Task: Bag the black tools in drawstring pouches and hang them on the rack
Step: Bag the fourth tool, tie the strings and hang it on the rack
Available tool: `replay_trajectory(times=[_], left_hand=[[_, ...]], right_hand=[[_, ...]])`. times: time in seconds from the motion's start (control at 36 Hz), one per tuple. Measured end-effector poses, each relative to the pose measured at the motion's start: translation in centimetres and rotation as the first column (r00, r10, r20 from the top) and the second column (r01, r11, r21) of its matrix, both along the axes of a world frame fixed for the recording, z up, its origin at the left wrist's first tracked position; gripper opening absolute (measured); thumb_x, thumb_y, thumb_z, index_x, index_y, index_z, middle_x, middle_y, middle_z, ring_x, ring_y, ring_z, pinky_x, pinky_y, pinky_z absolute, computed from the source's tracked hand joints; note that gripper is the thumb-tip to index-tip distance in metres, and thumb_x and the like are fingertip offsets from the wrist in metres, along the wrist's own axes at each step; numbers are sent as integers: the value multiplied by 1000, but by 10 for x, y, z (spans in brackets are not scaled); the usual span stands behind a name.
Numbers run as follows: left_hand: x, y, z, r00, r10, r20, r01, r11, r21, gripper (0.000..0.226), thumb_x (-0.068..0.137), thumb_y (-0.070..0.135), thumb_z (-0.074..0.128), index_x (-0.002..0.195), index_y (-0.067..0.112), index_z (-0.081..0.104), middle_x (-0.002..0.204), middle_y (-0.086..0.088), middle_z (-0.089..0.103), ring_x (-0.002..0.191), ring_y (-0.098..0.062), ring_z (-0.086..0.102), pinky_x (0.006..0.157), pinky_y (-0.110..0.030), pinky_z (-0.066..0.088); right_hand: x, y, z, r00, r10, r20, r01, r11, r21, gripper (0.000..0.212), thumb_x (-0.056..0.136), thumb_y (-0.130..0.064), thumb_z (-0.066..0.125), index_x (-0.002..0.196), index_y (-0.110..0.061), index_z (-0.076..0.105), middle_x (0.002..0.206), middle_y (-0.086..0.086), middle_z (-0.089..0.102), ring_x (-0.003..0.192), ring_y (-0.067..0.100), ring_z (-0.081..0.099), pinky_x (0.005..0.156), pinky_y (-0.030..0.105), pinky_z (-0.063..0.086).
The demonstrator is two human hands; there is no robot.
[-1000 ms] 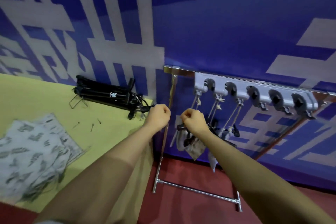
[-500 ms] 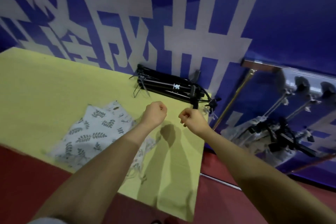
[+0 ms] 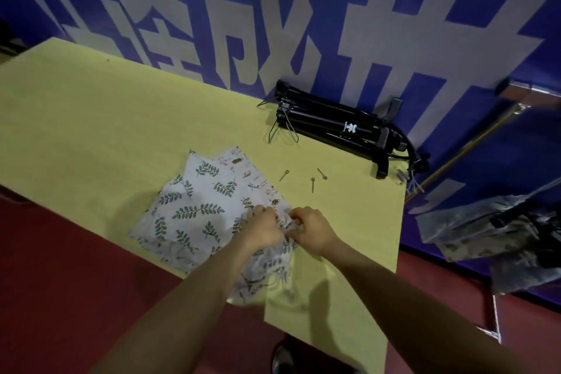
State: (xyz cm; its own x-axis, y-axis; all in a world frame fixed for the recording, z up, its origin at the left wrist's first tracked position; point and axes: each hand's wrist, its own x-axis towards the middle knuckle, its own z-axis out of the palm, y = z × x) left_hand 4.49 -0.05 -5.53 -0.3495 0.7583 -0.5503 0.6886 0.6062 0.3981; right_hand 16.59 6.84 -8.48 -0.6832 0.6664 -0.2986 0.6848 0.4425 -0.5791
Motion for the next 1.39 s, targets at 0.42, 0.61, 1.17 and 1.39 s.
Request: replay_trajectory(times=[0.42,0.61,1.17,1.39], left_hand=[[-20,-5,17,953,-98,-286,217,880,423,41,94,12,45,134,13,32,124,-7,51,94,-21,60,62,-25,44],[-27,1,31,886,-324,-332,424,855,299,58,87,-10,39,139,15,37,147,-8,26,89,-18,58,53,-20,34],[-57,41,30,900,-226,-372,305,938,166,46,88,-4,45,124,22,57,121,0,55,90,-18,62,68,-26,52],[-45,49,23,938,-188,-292,262,934,243,44,89,-1,43,127,18,53,122,-3,49,83,-22,59,57,-29,45]], right_hand=[[-18,18,20,809,-442,-387,384,896,-220,16,98,-24,50,88,-11,52,61,-5,49,54,9,44,53,29,33],[-22,39,34,749,-496,-438,406,867,-289,18,96,-20,54,78,-18,55,68,7,59,63,22,53,60,31,39],[-8,79,-4,919,-392,-38,391,895,215,19,90,-23,55,88,-8,66,99,13,63,92,32,58,78,40,50],[-14,84,-20,906,-417,73,376,872,314,27,89,-26,57,102,-5,67,107,14,61,103,32,52,88,37,42]])
